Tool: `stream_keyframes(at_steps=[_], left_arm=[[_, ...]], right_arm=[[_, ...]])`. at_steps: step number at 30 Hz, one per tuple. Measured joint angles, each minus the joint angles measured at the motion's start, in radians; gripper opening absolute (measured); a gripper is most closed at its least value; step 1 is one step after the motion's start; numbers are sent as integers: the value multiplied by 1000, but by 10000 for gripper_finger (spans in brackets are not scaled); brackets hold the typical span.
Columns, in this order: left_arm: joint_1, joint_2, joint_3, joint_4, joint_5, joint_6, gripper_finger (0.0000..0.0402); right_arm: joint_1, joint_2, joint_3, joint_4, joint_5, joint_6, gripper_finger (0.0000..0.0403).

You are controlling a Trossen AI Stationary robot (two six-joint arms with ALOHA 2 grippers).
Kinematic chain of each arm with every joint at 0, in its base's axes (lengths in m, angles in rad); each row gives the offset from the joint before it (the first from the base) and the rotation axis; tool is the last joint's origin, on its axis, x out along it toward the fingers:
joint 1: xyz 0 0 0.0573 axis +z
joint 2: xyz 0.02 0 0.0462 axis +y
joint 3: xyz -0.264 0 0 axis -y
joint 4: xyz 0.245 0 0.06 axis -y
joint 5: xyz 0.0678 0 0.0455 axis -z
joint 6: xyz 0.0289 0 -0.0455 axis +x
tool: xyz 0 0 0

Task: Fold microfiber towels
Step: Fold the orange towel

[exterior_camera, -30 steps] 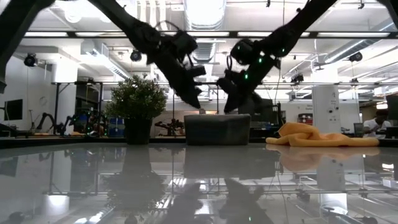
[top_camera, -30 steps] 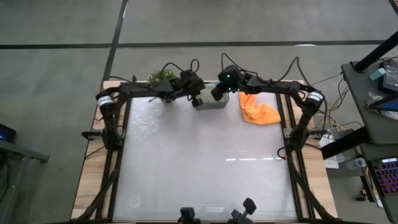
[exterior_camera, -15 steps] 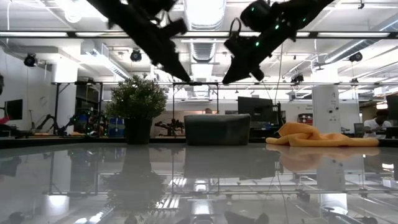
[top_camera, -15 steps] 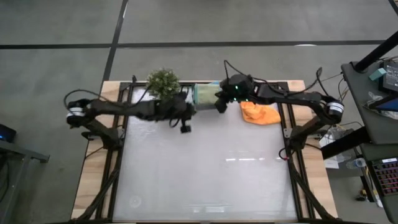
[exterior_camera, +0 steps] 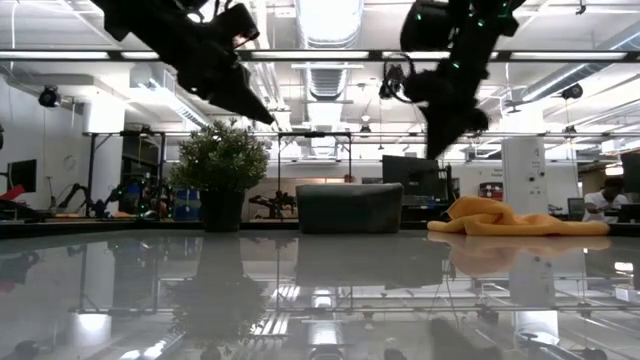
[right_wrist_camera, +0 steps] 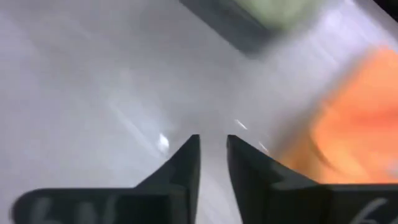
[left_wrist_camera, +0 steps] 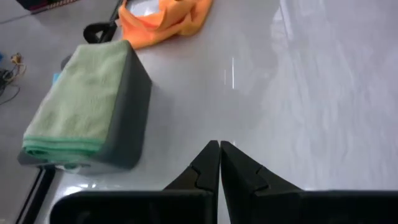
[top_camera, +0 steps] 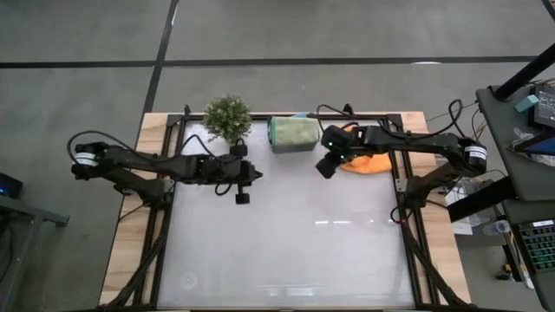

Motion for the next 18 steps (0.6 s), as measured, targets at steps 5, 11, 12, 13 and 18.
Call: stream_keyframes(at_steps=[5,11,12,13,18], left_arm=[[1,10,0,51,0,1,0],[1,26,0,120,0,9,0],[1,27,0,122,0,9,0],[1,27,0,123,0,10,0],[1,27,0,124,0,9,0]], right_arm=[[-5,8,-18,-187,131,89,134],[-19,13,-117,-120,151,103,180],[-28,13,-134,-99,164,111,183],[-36,13,-149,-78,189,114,185],[-71,13,-207,28,281,91,181]])
